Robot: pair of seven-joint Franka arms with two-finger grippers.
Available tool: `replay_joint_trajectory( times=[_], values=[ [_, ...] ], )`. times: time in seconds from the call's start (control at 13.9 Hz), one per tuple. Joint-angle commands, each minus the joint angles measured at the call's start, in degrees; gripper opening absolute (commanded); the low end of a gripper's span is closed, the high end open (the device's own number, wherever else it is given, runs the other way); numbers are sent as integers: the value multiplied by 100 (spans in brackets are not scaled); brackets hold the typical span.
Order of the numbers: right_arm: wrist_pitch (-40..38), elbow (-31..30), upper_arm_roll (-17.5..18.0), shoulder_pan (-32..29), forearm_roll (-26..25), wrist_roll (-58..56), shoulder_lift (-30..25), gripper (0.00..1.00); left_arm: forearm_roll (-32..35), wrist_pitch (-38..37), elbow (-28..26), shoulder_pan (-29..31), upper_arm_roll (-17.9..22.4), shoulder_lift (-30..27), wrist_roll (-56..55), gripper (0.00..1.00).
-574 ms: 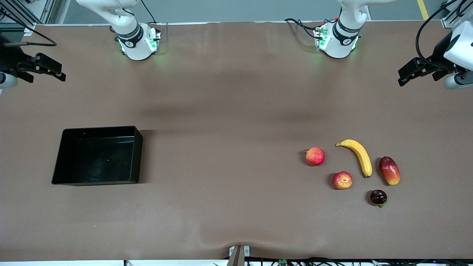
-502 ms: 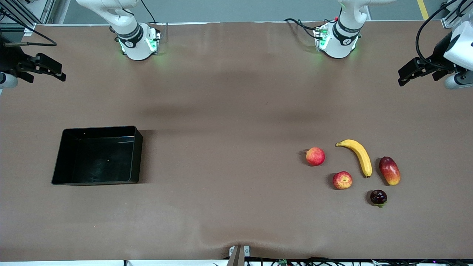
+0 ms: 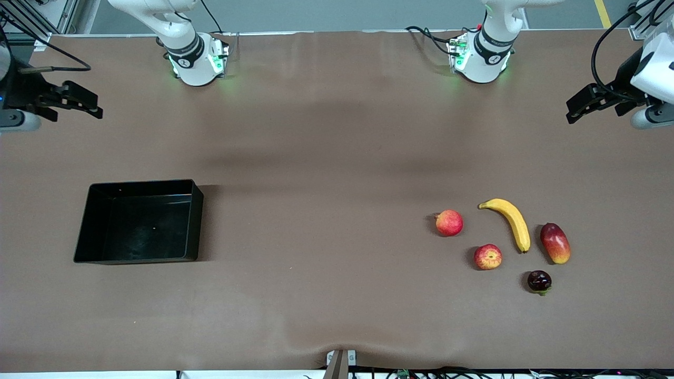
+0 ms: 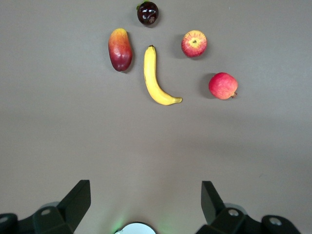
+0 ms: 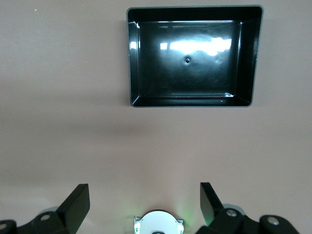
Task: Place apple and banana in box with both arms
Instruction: 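Reach the left gripper to the red-yellow apple while the right gripper reaches the box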
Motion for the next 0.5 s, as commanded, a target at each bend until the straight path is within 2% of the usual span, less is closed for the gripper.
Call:
replay_joint_trajectory(
  times=[0.0, 0.29, 0.43],
  values=[
    [-81, -17, -15, 131, 0, -56, 113, 100, -95, -112, 405, -34, 25, 399, 69, 100],
    [-283, -43, -15, 114, 0, -73, 158, 100, -104, -7, 565, -34, 25, 970, -9, 100],
    [-424, -70, -15, 105, 0, -73, 158, 100, -95, 474, 556, -34, 33, 1278, -54, 100]
  ],
)
